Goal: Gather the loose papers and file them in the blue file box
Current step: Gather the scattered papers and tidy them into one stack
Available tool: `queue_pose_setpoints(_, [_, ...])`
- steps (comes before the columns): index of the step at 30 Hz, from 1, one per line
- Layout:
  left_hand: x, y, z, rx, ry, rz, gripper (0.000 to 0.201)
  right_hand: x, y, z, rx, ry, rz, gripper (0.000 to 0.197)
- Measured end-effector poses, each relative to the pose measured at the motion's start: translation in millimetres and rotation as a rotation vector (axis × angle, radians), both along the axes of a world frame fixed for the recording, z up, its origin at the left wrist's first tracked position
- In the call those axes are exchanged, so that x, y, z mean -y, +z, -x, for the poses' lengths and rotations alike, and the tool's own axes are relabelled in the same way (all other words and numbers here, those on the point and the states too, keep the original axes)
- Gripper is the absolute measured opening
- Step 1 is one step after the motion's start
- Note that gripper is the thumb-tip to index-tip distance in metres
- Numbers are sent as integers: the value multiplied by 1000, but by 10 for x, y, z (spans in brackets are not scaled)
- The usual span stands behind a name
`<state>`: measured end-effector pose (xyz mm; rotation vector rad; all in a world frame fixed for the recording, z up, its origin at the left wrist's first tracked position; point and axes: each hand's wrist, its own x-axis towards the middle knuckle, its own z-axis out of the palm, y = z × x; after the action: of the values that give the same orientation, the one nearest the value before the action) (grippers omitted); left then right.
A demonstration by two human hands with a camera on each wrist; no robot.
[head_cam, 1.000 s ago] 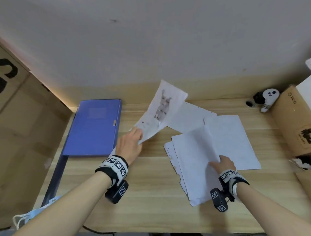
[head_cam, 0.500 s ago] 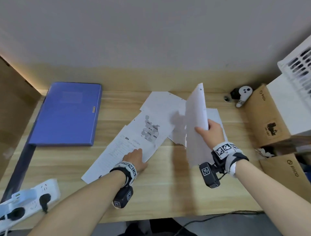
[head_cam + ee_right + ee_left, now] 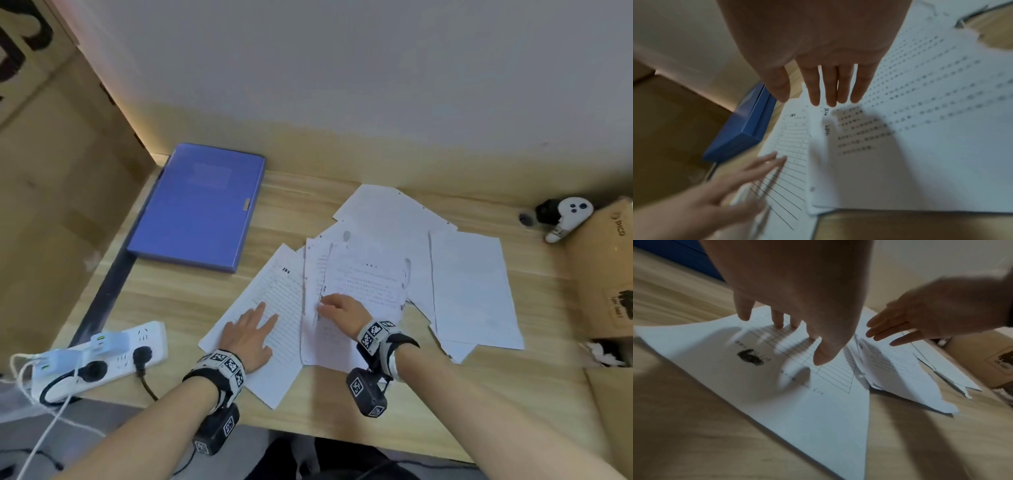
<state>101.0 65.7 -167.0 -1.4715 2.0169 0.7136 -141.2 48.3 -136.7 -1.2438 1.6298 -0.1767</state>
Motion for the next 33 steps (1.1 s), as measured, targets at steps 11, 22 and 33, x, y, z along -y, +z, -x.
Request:
queue_pose_setpoints(11, [13,72,119,54,6,78,73,-451,-176,346,-333,402,15,60])
queue_pose_setpoints(22, [408,197,288,-130,29,147,36,-556,50,967,-329,-151,159,53])
queue_pose_setpoints(33, [1029,352,1612,-280,-41,161,40,-320,-90,2245,-357,-421,63,49])
